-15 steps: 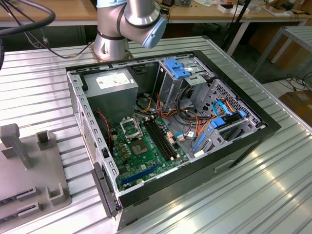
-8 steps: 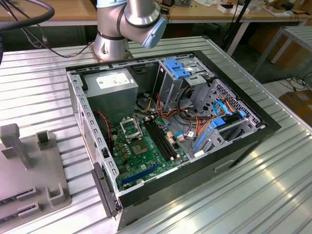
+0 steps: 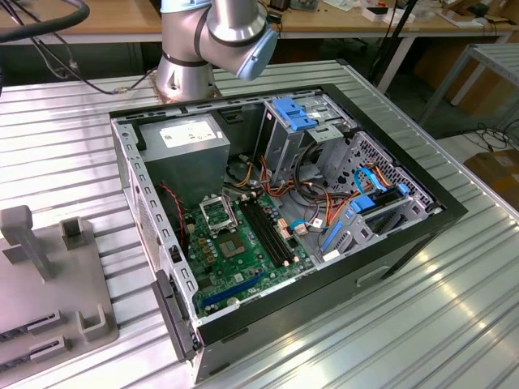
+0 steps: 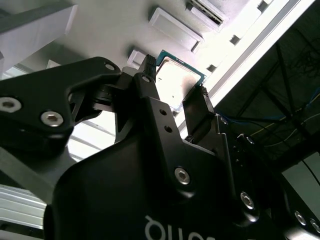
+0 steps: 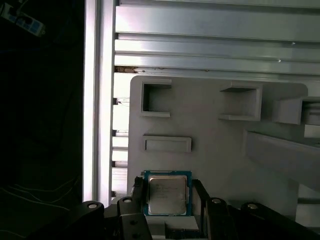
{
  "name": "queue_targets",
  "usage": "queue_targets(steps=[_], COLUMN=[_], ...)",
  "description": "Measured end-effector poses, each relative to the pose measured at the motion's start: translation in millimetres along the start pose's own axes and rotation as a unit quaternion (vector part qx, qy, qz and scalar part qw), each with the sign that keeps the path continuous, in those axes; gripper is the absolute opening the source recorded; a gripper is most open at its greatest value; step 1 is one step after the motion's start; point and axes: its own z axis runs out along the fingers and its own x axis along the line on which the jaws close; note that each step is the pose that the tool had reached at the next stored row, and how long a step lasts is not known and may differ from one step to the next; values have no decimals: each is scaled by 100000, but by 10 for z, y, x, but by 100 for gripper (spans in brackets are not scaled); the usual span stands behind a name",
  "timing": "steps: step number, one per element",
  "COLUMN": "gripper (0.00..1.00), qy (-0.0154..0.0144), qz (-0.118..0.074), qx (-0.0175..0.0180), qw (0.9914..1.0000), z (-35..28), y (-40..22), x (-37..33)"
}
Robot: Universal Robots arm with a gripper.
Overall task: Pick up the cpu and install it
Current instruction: 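Pick up the cpu and move it towards the insertion slot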
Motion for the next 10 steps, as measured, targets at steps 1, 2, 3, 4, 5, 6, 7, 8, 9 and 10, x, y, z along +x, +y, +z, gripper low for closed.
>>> queue_targets(steps=[1, 2, 3, 4, 5, 6, 7, 8, 9, 10], gripper=[47, 47, 47, 47, 47, 47, 47, 47, 47, 47], qy=[3, 12, 15, 21, 32, 29, 34, 40, 38, 44], qz=[2, 2, 2, 1, 1, 0, 2, 1, 0, 1], qx=[-1, -1, 0, -2, 1, -4, -2, -1, -3, -1], qw=[100000, 100000, 100000, 100000, 100000, 100000, 100000, 100000, 100000, 100000], z=[-6, -17, -26, -38, -54, -59, -64, -71, -76, -82], y=[0, 0, -1, -1, -1, -1, -1, -2, -2, -2], x=[0, 0, 0, 1, 1, 1, 1, 1, 1, 1])
